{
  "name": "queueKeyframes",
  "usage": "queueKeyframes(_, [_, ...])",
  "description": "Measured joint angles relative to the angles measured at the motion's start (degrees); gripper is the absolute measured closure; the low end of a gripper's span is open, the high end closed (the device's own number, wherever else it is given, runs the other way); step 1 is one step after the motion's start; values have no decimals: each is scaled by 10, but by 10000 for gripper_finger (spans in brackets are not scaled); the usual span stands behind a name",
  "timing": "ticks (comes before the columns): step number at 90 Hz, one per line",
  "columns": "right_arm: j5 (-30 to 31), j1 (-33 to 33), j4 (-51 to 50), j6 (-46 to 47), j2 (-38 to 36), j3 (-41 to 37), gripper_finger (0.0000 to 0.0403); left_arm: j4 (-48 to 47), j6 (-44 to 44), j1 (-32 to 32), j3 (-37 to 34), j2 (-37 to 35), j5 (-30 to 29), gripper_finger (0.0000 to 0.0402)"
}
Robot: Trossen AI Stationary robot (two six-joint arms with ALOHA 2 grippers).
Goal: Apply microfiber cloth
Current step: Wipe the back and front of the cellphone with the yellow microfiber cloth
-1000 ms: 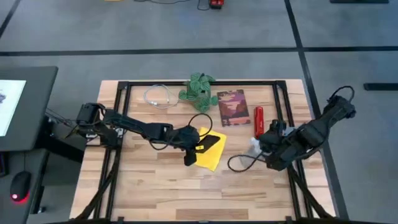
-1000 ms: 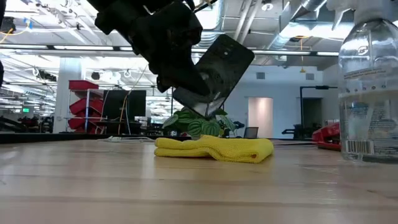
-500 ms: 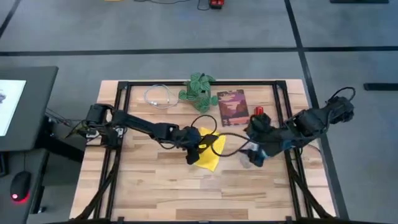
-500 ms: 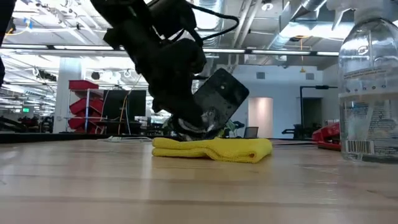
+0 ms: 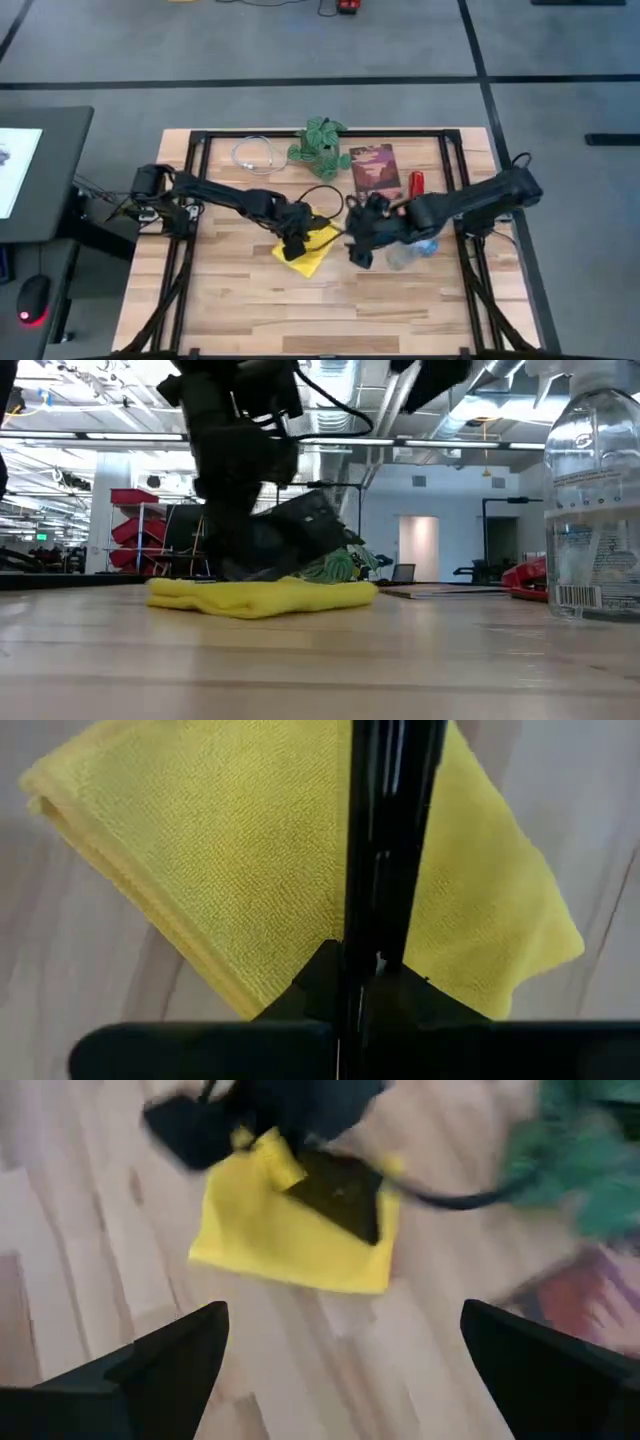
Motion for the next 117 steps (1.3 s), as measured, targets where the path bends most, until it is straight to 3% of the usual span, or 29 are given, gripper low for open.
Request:
queueKeyframes(17, [3, 10, 120, 33, 0, -78, 43, -45, -33, 10, -4, -49, 36, 398])
queueKeyframes(32, [29, -6, 178, 148, 5, -122, 62, -73, -67, 11, -3, -84, 72, 398])
queueKeyframes(42, [-11, -34, 218, 230, 23, -137, 72, -88, -86, 11, -5, -92, 96, 398])
queueKeyframes(56, [-96, -80, 282, 327, 73, -141, 85, -4, -111, 34, -65, -82, 172, 398])
queueKeyframes(66, [-176, -110, 304, 378, 121, -142, 94, 2, -131, 48, -95, -84, 177, 398])
queueKeyframes(84, [-242, -151, 341, 395, 191, -142, 112, 10, -121, 51, -124, -85, 188, 398])
queueKeyframes(117, [-251, -195, 495, 428, 221, -177, 156, 62, -124, 52, -175, -88, 196, 398])
